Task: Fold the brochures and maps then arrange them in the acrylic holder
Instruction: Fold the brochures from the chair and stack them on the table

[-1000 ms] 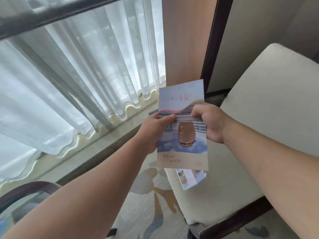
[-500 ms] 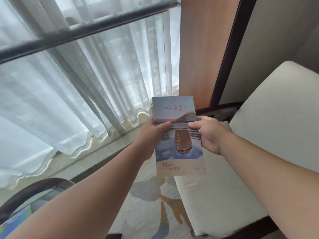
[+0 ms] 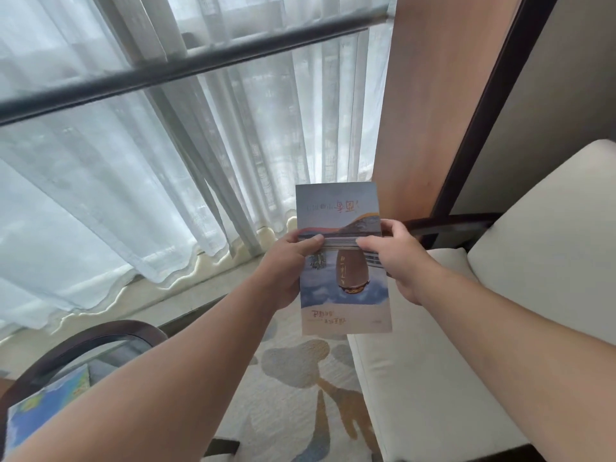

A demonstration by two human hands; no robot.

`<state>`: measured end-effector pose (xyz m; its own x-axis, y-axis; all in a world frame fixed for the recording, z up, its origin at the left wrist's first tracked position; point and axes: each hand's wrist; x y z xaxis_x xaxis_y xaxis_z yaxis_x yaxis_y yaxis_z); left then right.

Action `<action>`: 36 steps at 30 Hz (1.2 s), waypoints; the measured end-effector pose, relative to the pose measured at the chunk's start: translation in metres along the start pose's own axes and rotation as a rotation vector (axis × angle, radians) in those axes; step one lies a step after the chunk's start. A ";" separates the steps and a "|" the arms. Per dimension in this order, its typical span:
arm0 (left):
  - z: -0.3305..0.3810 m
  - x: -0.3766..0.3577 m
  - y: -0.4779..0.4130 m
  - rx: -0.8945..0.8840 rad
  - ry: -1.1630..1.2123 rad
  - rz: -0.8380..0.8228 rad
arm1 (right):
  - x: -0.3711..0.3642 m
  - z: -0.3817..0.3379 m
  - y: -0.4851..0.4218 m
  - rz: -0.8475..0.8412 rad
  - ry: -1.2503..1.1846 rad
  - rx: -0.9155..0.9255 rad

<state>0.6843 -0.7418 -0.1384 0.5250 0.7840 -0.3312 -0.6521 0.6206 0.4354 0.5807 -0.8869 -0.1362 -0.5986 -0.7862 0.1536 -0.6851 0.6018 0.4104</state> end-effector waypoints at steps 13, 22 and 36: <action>0.014 0.023 0.025 -0.076 -0.091 0.140 | -0.034 -0.017 0.013 -0.278 0.045 0.075; 0.022 0.094 0.055 -0.202 0.064 0.397 | -0.093 -0.024 0.012 -0.375 0.485 0.210; 0.007 0.297 0.165 -0.198 -1.367 0.343 | -0.324 -0.024 0.090 -0.657 1.497 0.868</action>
<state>0.7365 -0.4065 -0.1588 0.3597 0.3352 0.8708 -0.8576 0.4864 0.1670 0.7231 -0.5811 -0.1276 0.3100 -0.0559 0.9491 -0.9117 -0.3007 0.2801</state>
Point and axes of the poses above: each hand's wrist, its own y-axis away from the middle knuckle, its own x-axis out of the back of the hand, z = x × y, and after that the axes turned 4 degrees about y, right-handed
